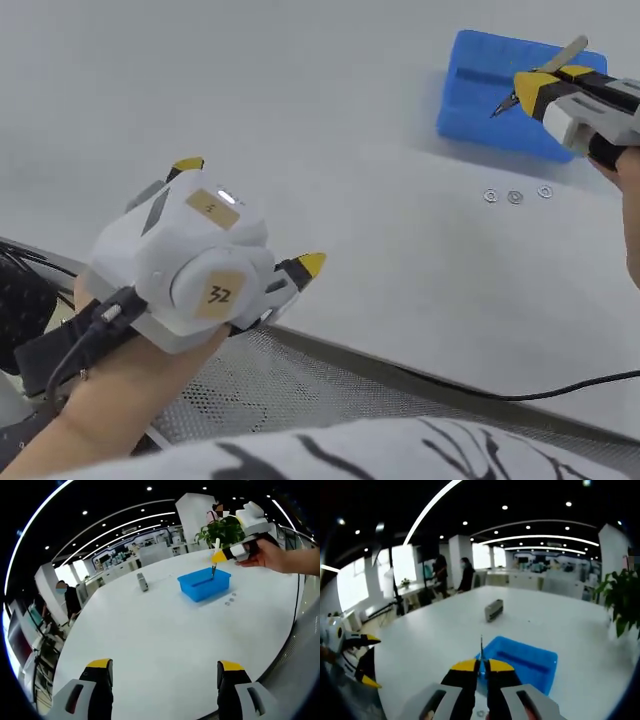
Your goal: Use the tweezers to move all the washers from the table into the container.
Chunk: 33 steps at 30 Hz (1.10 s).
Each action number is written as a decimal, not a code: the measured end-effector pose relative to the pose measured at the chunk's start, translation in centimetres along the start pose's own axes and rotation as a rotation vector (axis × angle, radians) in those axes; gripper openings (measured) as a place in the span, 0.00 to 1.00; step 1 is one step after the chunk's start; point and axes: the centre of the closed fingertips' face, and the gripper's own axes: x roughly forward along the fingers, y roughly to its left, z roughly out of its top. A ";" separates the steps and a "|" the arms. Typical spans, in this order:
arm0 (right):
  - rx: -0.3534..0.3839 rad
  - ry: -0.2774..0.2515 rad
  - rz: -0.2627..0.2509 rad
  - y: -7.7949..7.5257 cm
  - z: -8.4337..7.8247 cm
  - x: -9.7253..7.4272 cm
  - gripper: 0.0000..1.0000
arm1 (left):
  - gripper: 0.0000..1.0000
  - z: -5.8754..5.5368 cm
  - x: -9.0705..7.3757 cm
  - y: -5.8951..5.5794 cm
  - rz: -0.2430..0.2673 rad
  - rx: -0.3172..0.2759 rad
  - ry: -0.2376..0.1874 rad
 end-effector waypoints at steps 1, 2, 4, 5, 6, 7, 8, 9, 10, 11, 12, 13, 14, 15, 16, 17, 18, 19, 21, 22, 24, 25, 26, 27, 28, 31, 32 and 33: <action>0.000 0.004 0.000 0.0 -0.3 -0.1 0.03 | 0.88 0.0 0.0 -0.1 -0.003 0.001 -0.001; 0.002 0.006 -0.001 0.1 -0.5 -0.3 0.03 | 0.88 0.1 0.0 -0.1 -0.006 0.000 -0.001; 0.008 0.018 0.001 0.1 -1.2 -0.4 0.03 | 0.88 0.0 0.0 -0.2 -0.007 0.003 0.002; 0.008 0.030 0.002 0.2 -1.7 -0.5 0.03 | 0.88 0.0 0.0 -0.2 -0.007 0.003 0.003; 0.008 0.036 0.003 0.3 -2.0 -0.5 0.03 | 0.88 0.0 0.1 -0.1 -0.006 0.001 0.002; 0.009 0.041 0.006 0.3 -2.3 -0.6 0.03 | 0.88 0.0 0.1 -0.1 -0.005 -0.001 0.001; 0.010 0.044 0.006 0.4 -2.5 -0.6 0.03 | 0.88 0.0 0.0 -0.1 -0.004 -0.003 0.001; 0.014 0.051 0.005 0.5 -2.8 -0.7 0.03 | 0.88 0.0 0.0 -0.1 -0.004 -0.003 0.001; 0.016 0.054 0.004 0.5 -3.0 -0.7 0.03 | 0.88 0.0 0.0 -0.1 -0.004 -0.003 0.003; 0.018 0.059 0.002 0.5 -3.4 -0.8 0.03 | 0.88 0.0 0.0 -0.1 -0.004 -0.002 0.003; 0.019 0.066 0.000 0.5 -3.6 -0.8 0.03 | 0.88 0.0 0.0 -0.1 -0.004 -0.001 0.003; 0.019 0.080 -0.004 0.5 -4.0 -0.9 0.03 | 0.88 0.0 0.0 -0.1 -0.003 0.000 0.003; 0.019 0.082 -0.007 0.5 -4.2 -1.0 0.03 | 0.88 0.0 0.0 -0.1 -0.003 -0.001 0.004; 0.018 0.084 -0.012 0.5 -4.4 -1.1 0.03 | 0.88 0.0 0.0 -0.1 -0.002 -0.002 0.004; 0.019 0.087 -0.014 0.4 -4.6 -1.1 0.03 | 0.88 0.0 0.0 -0.1 -0.001 -0.002 0.004; 0.019 0.092 -0.016 0.4 -4.8 -1.1 0.03 | 0.88 -0.1 0.0 -0.1 -0.001 -0.003 0.005; 0.021 0.097 -0.019 0.3 -5.0 -1.2 0.03 | 0.88 -0.1 0.0 -0.1 -0.004 -0.003 0.006; 0.023 0.099 -0.021 0.3 -5.1 -1.3 0.03 | 0.88 -0.1 0.0 -0.1 -0.005 -0.001 0.006; 0.030 0.110 -0.022 0.2 -5.5 -1.3 0.04 | 0.87 -0.1 0.0 -0.1 -0.005 0.002 0.004; 0.032 0.118 -0.023 0.2 -5.8 -1.2 0.04 | 0.87 -0.1 0.0 -0.2 -0.008 0.000 0.005; 0.035 0.131 -0.019 0.2 -6.3 -1.1 0.04 | 0.86 -0.1 0.0 -0.2 -0.010 0.000 0.008; 0.033 0.145 -0.017 0.3 -6.7 -1.1 0.04 | 0.86 -0.1 0.0 -0.2 -0.010 0.000 0.007; 0.031 0.147 -0.017 0.3 -6.8 -1.1 0.04 | 0.86 -0.1 0.0 -0.2 -0.009 -0.002 0.007; 0.027 0.153 -0.017 0.4 -7.1 -1.0 0.04 | 0.86 -0.1 0.0 -0.2 -0.008 -0.002 0.007; 0.026 0.159 -0.017 0.4 -7.3 -1.0 0.04 | 0.86 -0.1 0.0 -0.2 -0.007 -0.003 0.008; 0.020 0.169 -0.017 0.4 -7.6 -1.0 0.04 | 0.86 -0.1 0.0 -0.1 -0.005 -0.003 0.009; 0.019 0.171 -0.017 0.4 -7.7 -1.0 0.04 | 0.86 -0.1 0.0 -0.1 -0.006 -0.003 0.010; 0.016 0.167 -0.018 0.4 -7.6 -1.0 0.04 | 0.86 -0.2 0.0 -0.1 -0.006 -0.003 0.013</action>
